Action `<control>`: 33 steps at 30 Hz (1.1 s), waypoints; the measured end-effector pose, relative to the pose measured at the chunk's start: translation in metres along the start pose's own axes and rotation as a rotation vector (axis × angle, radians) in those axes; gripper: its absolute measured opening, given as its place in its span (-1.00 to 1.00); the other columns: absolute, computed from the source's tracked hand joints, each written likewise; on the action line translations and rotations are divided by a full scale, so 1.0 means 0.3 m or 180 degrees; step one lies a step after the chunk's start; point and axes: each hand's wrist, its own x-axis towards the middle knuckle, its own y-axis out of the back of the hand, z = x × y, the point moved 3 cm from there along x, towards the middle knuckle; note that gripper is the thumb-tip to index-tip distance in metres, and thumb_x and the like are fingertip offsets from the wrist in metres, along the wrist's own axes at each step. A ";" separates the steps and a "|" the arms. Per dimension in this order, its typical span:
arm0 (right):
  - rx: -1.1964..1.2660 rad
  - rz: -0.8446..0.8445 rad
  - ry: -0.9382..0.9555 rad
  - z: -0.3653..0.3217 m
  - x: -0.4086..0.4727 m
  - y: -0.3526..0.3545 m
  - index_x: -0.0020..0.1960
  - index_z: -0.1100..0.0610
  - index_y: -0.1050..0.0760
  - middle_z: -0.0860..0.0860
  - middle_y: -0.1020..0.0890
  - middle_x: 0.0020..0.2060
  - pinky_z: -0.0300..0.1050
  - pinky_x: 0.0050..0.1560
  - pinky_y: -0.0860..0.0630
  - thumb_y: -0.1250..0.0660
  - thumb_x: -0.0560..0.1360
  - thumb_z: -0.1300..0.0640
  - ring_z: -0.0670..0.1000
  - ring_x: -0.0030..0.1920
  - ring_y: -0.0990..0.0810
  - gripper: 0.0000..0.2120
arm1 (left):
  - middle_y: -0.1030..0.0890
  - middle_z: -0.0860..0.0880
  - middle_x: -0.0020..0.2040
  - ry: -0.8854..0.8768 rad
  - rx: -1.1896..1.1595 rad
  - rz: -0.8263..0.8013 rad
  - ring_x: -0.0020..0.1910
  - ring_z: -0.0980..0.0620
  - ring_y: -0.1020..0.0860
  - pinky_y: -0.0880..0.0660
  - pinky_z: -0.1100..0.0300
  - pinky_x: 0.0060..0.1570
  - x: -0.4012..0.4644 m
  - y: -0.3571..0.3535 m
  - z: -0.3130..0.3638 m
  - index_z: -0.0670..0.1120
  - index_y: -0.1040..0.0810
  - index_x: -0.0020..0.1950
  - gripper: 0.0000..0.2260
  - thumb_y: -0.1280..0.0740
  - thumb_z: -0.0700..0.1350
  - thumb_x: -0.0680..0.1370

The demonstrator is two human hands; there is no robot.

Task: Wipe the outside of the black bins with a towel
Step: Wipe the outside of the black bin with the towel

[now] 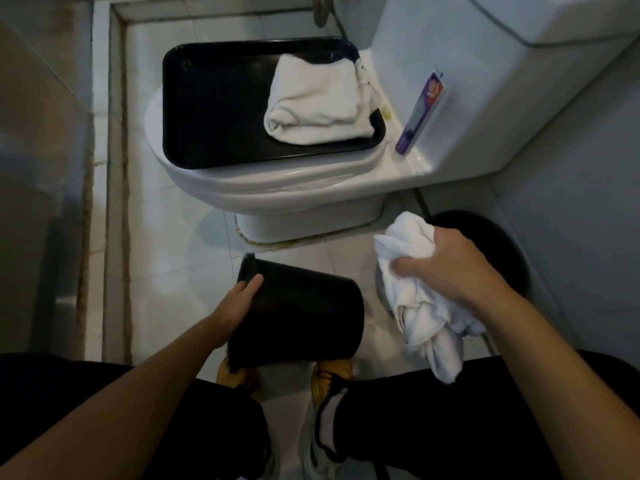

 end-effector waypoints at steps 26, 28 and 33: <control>-0.0014 -0.0028 0.0252 -0.072 0.040 0.000 0.10 0.03 -0.59 -0.01 -0.68 -0.09 0.03 -0.01 -0.60 -0.54 0.25 -0.04 0.04 -0.07 -0.65 -0.56 | -0.55 -0.17 0.12 -0.0116 -0.0145 0.0156 0.04 -0.15 -0.57 -0.55 0.04 -0.12 -0.059 0.044 -0.002 -0.10 -0.46 0.22 -0.81 -0.22 -0.17 0.60; -0.0049 -0.0063 0.0336 -0.086 0.031 -0.008 0.11 0.06 -0.58 0.00 -0.67 -0.07 0.02 0.00 -0.60 -0.55 0.28 -0.02 0.05 -0.05 -0.64 -0.56 | -0.55 -0.19 0.11 -0.0102 -0.0026 0.0193 0.04 -0.16 -0.57 -0.55 -0.03 -0.03 -0.061 0.041 -0.009 -0.11 -0.48 0.16 -0.82 -0.24 -0.21 0.56; -0.0162 -0.0162 0.0486 -0.109 0.006 -0.023 -0.03 -0.01 -0.51 -0.03 -0.64 -0.13 -0.06 -0.09 -0.53 -0.54 0.32 0.01 0.03 -0.08 -0.62 -0.71 | -0.54 -0.13 0.02 -0.0214 0.0077 0.0494 -0.03 -0.10 -0.57 -0.53 0.06 -0.15 -0.083 0.008 0.021 -0.10 -0.41 0.12 -0.79 -0.23 0.02 0.61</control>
